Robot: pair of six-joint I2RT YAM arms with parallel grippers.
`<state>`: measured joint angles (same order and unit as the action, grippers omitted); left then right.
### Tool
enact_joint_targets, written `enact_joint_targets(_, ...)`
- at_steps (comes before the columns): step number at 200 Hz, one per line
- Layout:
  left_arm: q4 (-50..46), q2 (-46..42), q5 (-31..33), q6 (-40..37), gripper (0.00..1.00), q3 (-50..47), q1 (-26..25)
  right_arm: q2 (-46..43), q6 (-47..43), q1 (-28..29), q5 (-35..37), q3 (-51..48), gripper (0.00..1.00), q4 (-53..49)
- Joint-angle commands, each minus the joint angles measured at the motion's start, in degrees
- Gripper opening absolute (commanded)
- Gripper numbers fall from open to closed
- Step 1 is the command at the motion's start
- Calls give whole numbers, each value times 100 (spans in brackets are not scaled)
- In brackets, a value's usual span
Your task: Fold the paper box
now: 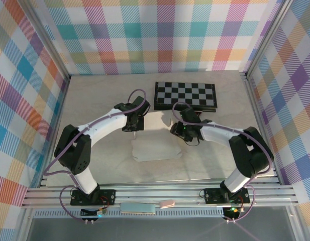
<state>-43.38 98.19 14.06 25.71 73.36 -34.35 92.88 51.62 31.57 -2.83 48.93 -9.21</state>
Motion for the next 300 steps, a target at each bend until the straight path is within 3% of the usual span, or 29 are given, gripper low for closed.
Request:
enact_joint_targets(1, -180, -7, 45, -98, 0, 136, 47, 190, 44, 15, -32, 28, 48, 95)
enact_joint_targets(75, -191, -4, 30, -111, 0, 123, 42, 558, -11, 24, -93, 420, 36, 407)
enact_joint_targets(129, -189, 15, 31, -111, 0, 139, 43, 426, 167, 33, -109, 429, 35, 480)
enact_joint_targets(212, -194, -29, 25, -109, 0, 101, 42, 310, 1521, -98, -115, 85, 34, 1224)
enact_joint_targets(300, -145, 11, -1, -76, 0, 125, 42, 530, 1099, 38, -530, 382, 32, 864)
